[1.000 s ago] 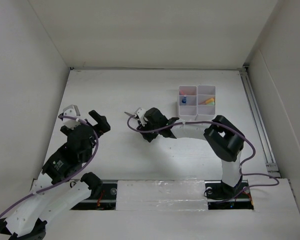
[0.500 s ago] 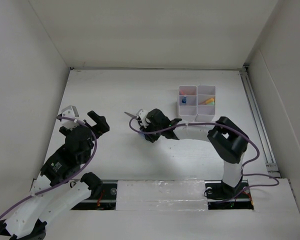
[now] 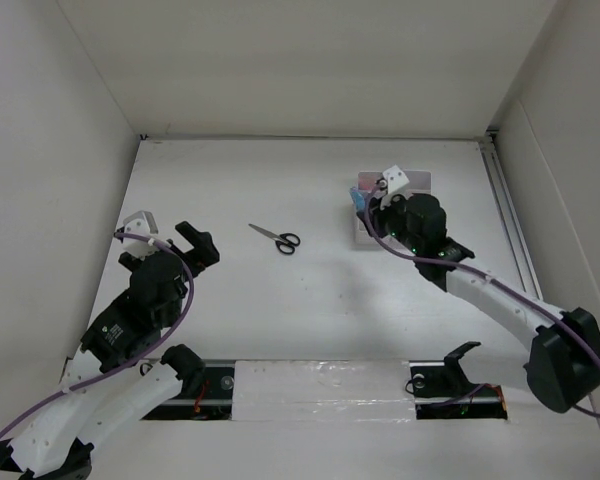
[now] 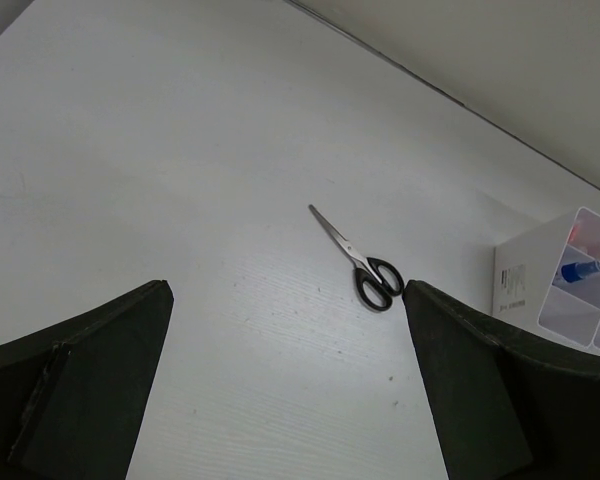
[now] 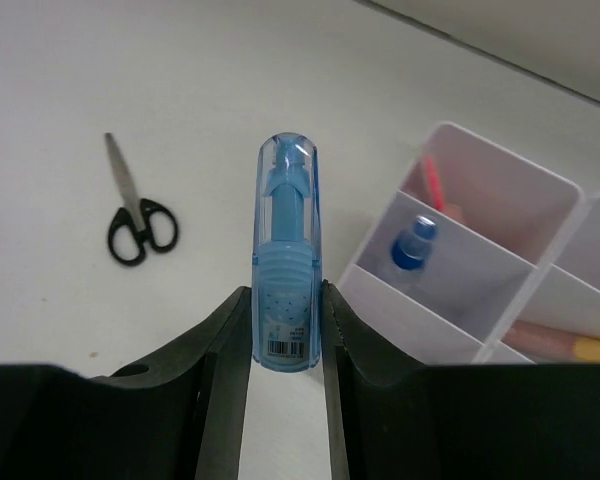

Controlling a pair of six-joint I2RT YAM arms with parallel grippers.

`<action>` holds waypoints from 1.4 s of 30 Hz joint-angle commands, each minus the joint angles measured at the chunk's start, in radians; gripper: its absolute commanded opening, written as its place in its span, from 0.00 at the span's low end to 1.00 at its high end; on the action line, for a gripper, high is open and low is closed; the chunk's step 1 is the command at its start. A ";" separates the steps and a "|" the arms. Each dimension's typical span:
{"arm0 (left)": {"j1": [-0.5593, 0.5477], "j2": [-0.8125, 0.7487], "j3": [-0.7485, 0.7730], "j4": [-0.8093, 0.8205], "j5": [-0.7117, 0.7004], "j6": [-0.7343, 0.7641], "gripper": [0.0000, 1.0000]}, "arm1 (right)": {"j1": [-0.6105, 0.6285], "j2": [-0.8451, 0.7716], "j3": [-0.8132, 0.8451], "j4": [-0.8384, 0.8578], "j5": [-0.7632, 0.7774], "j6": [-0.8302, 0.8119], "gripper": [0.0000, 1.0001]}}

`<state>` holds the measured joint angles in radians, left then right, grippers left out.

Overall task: Sort the stationery into containers
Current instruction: Pick up the stationery from the center of the board, then place the stationery in the storage box.

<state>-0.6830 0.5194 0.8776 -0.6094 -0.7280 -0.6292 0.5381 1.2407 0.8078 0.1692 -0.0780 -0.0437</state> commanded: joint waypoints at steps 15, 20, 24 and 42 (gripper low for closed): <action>0.002 -0.005 0.017 0.059 0.035 0.034 1.00 | -0.326 -0.178 -0.212 0.133 -0.015 0.119 0.00; 0.002 -0.005 0.017 0.059 0.035 0.043 1.00 | -0.345 -0.178 -0.233 0.133 0.018 0.119 0.00; 0.002 -0.005 0.017 0.059 0.035 0.043 1.00 | -0.345 -0.147 -0.233 0.124 0.018 0.119 0.00; 0.002 -0.005 0.008 0.077 0.053 0.052 1.00 | -0.383 0.042 -0.161 0.253 -0.016 0.059 0.00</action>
<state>-0.6830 0.5194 0.8776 -0.5720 -0.6792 -0.5907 0.1646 1.2804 0.5911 0.3191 -0.0689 0.0349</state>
